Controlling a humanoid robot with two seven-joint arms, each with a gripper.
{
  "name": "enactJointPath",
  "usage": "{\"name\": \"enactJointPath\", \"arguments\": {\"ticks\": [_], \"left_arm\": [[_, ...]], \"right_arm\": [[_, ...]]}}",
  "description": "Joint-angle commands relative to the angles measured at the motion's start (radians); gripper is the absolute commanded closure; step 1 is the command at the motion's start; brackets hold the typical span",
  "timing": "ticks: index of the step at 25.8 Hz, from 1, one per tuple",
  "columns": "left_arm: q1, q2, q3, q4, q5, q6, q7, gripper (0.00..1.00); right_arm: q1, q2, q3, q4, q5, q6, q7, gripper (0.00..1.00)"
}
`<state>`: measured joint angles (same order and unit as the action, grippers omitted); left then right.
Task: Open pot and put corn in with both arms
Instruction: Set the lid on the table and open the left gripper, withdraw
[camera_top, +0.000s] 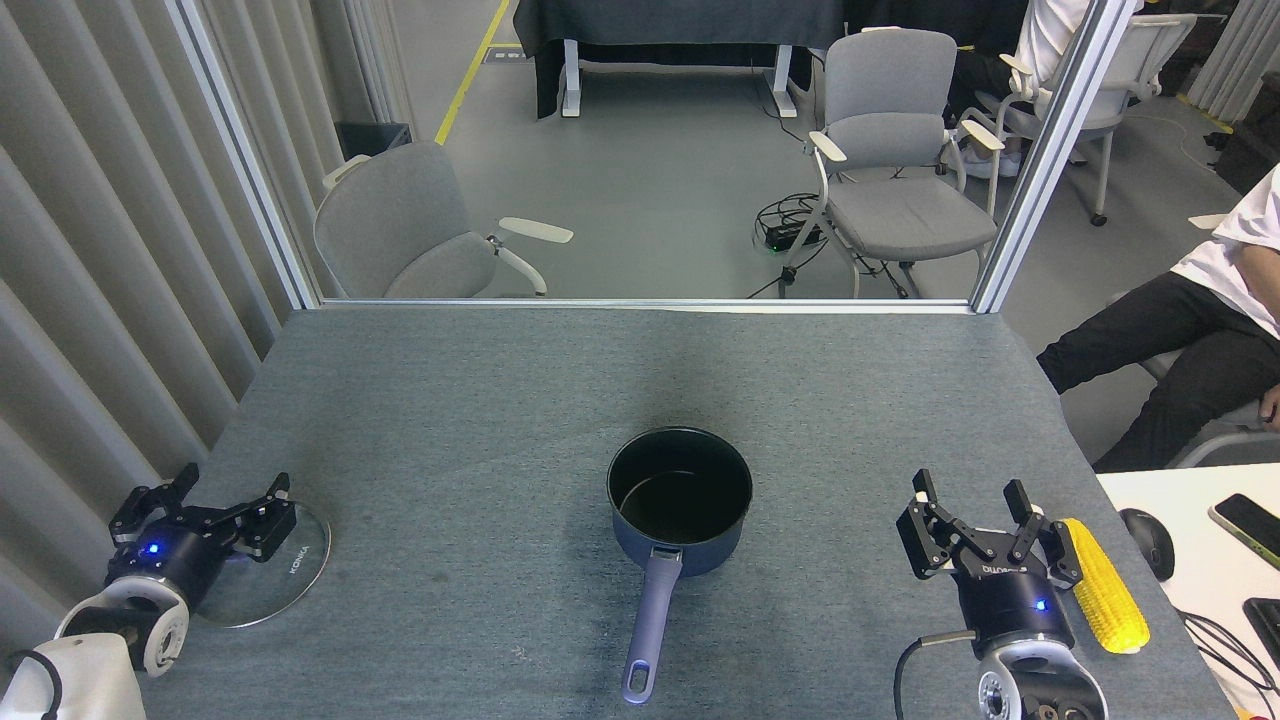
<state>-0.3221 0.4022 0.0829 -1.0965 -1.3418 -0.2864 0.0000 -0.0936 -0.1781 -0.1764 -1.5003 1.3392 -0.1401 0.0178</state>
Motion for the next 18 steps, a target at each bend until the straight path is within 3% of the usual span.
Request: {"name": "enactJointPath", "arguments": {"ticks": [1, 5, 9, 18], "left_arm": [[0.097, -0.082, 0.037, -0.241, 0.004, -0.042, 0.017, 0.02], [0.238, -0.187, 0.035, -0.467, 0.006, -0.048, 0.081, 0.02], [0.325, -0.298, 0.034, -0.537, 0.006, -0.059, 0.106, 0.01], [0.342, -0.313, 0.035, -0.525, 0.006, -0.071, 0.106, 0.01]], "right_arm": [[0.0, -0.001, 0.0, 0.0, 0.0, -0.001, 0.001, 0.01], [0.0, 0.0, 0.0, 0.0, 0.0, -0.003, 0.001, 0.01], [0.0, 0.0, 0.001, 0.0, 0.0, -0.003, 0.001, 0.01], [0.0, -0.004, 0.002, 0.0, 0.002, -0.003, -0.001, 0.01]]}}
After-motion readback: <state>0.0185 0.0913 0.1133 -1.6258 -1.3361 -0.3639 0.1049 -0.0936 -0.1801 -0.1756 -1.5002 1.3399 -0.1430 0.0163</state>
